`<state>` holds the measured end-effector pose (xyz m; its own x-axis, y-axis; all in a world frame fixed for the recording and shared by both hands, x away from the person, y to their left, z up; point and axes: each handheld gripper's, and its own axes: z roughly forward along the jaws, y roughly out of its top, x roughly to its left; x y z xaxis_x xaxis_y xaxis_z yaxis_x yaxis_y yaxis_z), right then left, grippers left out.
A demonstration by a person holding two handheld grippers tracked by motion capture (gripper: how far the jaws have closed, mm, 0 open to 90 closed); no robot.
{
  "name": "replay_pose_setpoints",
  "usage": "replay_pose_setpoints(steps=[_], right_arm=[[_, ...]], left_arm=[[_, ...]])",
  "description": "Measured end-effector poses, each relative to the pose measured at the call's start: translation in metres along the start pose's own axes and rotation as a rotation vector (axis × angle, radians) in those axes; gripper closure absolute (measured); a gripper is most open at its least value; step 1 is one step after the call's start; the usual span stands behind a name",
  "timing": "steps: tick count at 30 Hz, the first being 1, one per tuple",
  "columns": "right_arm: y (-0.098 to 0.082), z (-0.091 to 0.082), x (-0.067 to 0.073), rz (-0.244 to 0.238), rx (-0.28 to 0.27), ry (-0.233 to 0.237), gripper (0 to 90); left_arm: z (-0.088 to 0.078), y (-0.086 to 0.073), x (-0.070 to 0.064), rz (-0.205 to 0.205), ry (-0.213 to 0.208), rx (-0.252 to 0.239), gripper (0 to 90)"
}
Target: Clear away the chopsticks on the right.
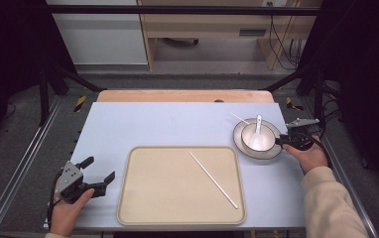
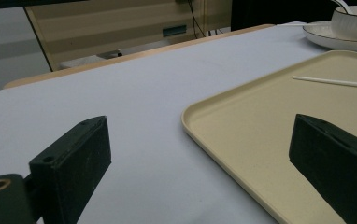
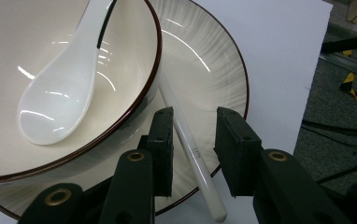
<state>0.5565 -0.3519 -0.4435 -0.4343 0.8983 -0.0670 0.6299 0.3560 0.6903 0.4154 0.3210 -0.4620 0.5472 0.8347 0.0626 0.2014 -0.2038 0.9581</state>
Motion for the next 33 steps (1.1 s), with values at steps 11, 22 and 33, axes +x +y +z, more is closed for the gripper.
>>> replay_pose_setpoints(steps=[11,22,33], right_arm=[[-0.001,0.004,0.002,-0.025,0.015,0.022,76.0],[-0.003,-0.002,0.009,-0.027,-0.017,0.024,83.9],[0.0,-0.044,0.012,0.032,-0.106,-0.091,84.0]], left_arm=[[-0.001,0.0,0.0,-0.002,0.004,0.0,5.2],[-0.002,0.0,0.0,-0.001,0.009,-0.002,5.2],[-0.005,0.002,-0.001,0.013,0.019,-0.007,5.2]])
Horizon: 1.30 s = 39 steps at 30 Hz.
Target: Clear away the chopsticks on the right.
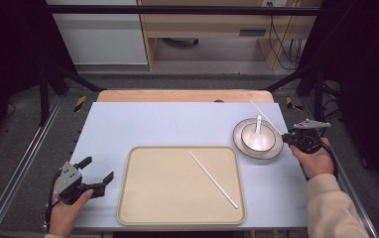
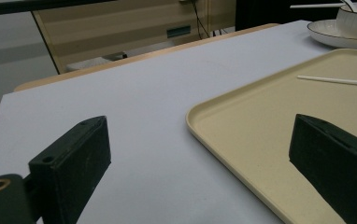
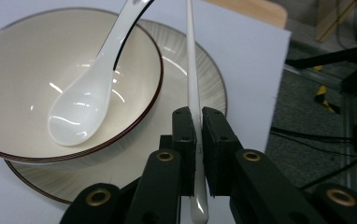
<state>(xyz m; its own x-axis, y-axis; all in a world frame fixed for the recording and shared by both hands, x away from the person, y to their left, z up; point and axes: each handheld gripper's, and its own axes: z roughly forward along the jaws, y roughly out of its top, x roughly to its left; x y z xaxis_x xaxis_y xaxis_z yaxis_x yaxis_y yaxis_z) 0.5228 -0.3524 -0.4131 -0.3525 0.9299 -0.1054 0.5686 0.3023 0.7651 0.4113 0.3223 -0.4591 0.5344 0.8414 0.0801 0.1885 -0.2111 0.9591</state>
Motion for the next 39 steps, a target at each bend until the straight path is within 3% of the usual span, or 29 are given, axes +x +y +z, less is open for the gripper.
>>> replay_pose_setpoints(steps=[2,4,7,8,9,10,11,13,20,23,24,25,27,28,29,33,39], right_arm=[[0.001,-0.006,0.001,0.006,-0.02,-0.017,84.0],[0.003,-0.029,0.008,0.012,-0.079,-0.039,84.0],[0.006,-0.055,0.027,-0.017,-0.138,-0.026,84.0],[0.006,-0.055,0.027,-0.017,-0.138,-0.026,84.0],[0.007,-0.068,0.041,-0.036,-0.167,-0.012,84.0],[0.007,-0.068,0.041,-0.036,-0.167,-0.012,84.0],[0.006,-0.08,0.061,-0.053,-0.188,0.018,84.0],[0.002,-0.086,0.079,-0.059,-0.197,0.05,84.0],[-0.019,-0.078,0.139,-0.056,-0.145,0.165,84.0],[-0.028,-0.073,0.161,-0.065,-0.115,0.194,84.0],[-0.028,-0.073,0.161,-0.065,-0.115,0.194,84.0],[-0.035,-0.072,0.176,-0.075,-0.097,0.215,84.0],[-0.039,-0.071,0.191,-0.11,-0.074,0.21,83.9],[-0.039,-0.071,0.191,-0.11,-0.074,0.21,83.9],[-0.043,-0.07,0.202,-0.121,-0.063,0.222,83.9],[-0.052,-0.067,0.22,-0.118,-0.046,0.251,83.9],[-0.06,-0.059,0.231,-0.116,-0.014,0.262,83.9]], left_arm=[[0.0,0.0,0.0,-0.001,0.0,0.001,5.1],[-0.002,-0.001,0.001,-0.008,0.011,0.003,4.9],[-0.006,-0.001,0.002,-0.008,0.021,-0.004,5.0],[-0.006,-0.001,0.002,-0.008,0.021,-0.004,5.0],[-0.008,-0.001,0.002,-0.011,0.023,-0.006,5.0],[-0.008,-0.001,0.002,-0.011,0.023,-0.006,5.1],[-0.008,-0.001,0.002,-0.012,0.024,-0.007,5.1],[-0.007,-0.001,0.002,-0.011,0.022,-0.006,5.1],[-0.005,-0.002,0.0,-0.005,0.015,0.003,5.1],[-0.006,-0.001,0.0,-0.006,0.02,0.001,5.1],[-0.006,-0.001,0.0,-0.006,0.02,0.001,5.1],[-0.007,-0.001,0.001,-0.004,0.02,0.001,5.1],[-0.007,-0.001,0.001,-0.005,0.019,0.0,5.2],[-0.007,-0.001,0.001,-0.005,0.019,0.0,5.1],[-0.006,-0.001,0.0,-0.004,0.017,-0.002,5.1],[-0.006,0.0,-0.001,0.004,0.013,-0.001,5.2],[-0.006,0.001,-0.002,0.01,0.011,-0.003,5.1]])
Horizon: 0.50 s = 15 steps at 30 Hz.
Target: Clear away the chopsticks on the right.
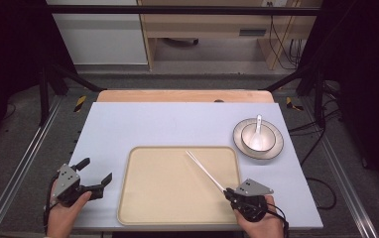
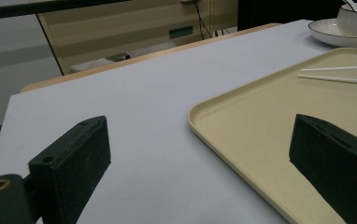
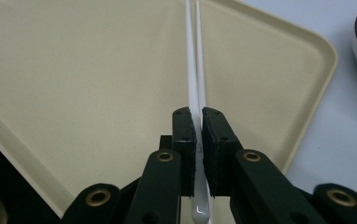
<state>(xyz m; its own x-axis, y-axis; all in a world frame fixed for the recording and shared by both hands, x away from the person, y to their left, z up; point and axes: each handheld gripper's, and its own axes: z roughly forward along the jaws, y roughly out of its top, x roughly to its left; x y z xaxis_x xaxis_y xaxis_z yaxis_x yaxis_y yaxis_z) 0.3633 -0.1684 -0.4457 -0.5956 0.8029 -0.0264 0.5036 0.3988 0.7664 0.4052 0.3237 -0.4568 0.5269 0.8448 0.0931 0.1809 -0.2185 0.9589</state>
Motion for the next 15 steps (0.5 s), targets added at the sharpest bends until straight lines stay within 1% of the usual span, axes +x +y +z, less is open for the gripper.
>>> replay_pose_setpoints(steps=[3,5,6,9,10,11,13,15], right_arm=[[-0.002,0.005,0.003,-0.001,0.017,-0.004,83.9],[-0.003,0.006,0.005,0.012,0.024,-0.003,83.9],[-0.004,0.008,0.006,0.006,0.036,-0.009,83.9],[-0.006,0.01,0.008,0.014,0.052,-0.006,83.8],[-0.008,0.013,0.008,0.008,0.069,0.0,83.8],[-0.008,0.014,0.009,0.018,0.078,0.006,83.8],[-0.01,0.016,0.008,-0.003,0.079,0.003,83.7],[-0.01,0.016,0.009,0.003,0.082,0.006,83.7]], left_arm=[[0.001,0.0,0.0,0.001,-0.002,0.001,5.2],[0.001,0.0,-0.001,0.004,-0.007,0.002,5.2],[0.001,0.0,-0.001,0.004,-0.007,0.002,5.2],[0.001,0.0,-0.001,0.003,-0.007,0.004,5.2],[0.001,0.0,0.0,0.003,-0.006,0.005,5.2],[0.0,0.0,0.0,0.004,-0.007,0.004,5.2],[0.0,0.0,0.0,0.004,-0.006,0.002,5.3],[0.001,0.0,0.0,0.004,-0.008,0.004,5.3]])
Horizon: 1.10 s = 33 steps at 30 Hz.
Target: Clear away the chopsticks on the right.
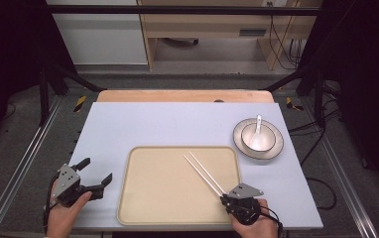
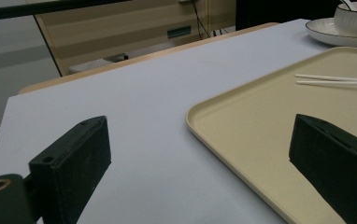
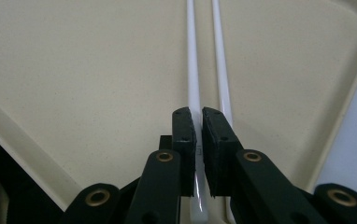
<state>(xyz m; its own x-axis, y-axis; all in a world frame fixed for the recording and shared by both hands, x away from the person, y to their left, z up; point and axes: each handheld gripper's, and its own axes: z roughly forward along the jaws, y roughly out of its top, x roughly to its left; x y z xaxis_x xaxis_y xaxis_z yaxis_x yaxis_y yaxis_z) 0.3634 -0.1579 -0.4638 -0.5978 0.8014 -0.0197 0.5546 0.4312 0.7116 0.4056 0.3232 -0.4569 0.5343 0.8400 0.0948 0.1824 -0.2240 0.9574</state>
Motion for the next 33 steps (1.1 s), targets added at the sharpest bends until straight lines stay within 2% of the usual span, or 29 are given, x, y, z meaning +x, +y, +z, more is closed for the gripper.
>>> replay_pose_setpoints(steps=[2,3,8,14,16,19,20,23,24,26,29,30,31,32,33], right_arm=[[0.0,0.001,0.001,0.019,0.013,0.003,83.6],[-0.001,0.002,0.0,0.008,0.009,0.007,83.6],[-0.001,0.003,0.0,0.018,0.011,0.016,83.5],[0.0,0.003,-0.002,0.041,-0.001,0.026,78.1],[0.001,-0.001,-0.004,0.059,-0.038,0.014,71.7],[0.002,-0.001,-0.008,0.061,-0.063,0.01,68.1],[0.003,-0.001,-0.011,0.076,-0.094,0.011,62.7],[0.007,0.0,-0.018,0.087,-0.138,-0.012,50.5],[0.009,0.001,-0.021,0.076,-0.153,-0.014,46.4],[0.011,0.003,-0.025,0.081,-0.174,-0.035,35.6],[0.017,0.004,-0.034,0.078,-0.217,-0.051,28.3],[0.017,0.004,-0.034,0.078,-0.217,-0.051,28.3],[0.023,0.003,-0.042,0.078,-0.259,-0.068,23.9],[0.023,0.003,-0.042,0.078,-0.259,-0.068,23.9],[0.028,0.0,-0.05,0.096,-0.293,-0.08,19.6]], left_arm=[[0.001,0.0,0.0,0.003,-0.004,0.006,5.3],[0.001,0.0,0.0,0.003,-0.005,0.006,5.3],[0.002,0.0,-0.001,0.004,-0.008,0.007,5.3],[0.004,-0.001,0.0,0.002,-0.023,0.013,5.3],[0.003,0.001,0.001,-0.001,-0.027,0.01,5.4],[0.003,0.003,0.0,0.003,-0.031,0.01,5.5],[0.003,0.007,0.0,0.009,-0.038,0.011,5.5],[0.005,0.014,-0.003,0.004,-0.058,0.017,5.7],[0.005,0.016,-0.004,0.008,-0.062,0.018,5.8],[0.008,0.021,-0.006,0.024,-0.074,0.024,5.9],[0.011,0.03,-0.01,0.049,-0.088,0.033,6.5],[0.011,0.03,-0.01,0.049,-0.088,0.033,6.8],[0.014,0.038,-0.014,0.064,-0.106,0.044,7.1],[0.014,0.038,-0.014,0.064,-0.106,0.044,7.2],[0.019,0.046,-0.019,0.082,-0.127,0.049,7.6]])
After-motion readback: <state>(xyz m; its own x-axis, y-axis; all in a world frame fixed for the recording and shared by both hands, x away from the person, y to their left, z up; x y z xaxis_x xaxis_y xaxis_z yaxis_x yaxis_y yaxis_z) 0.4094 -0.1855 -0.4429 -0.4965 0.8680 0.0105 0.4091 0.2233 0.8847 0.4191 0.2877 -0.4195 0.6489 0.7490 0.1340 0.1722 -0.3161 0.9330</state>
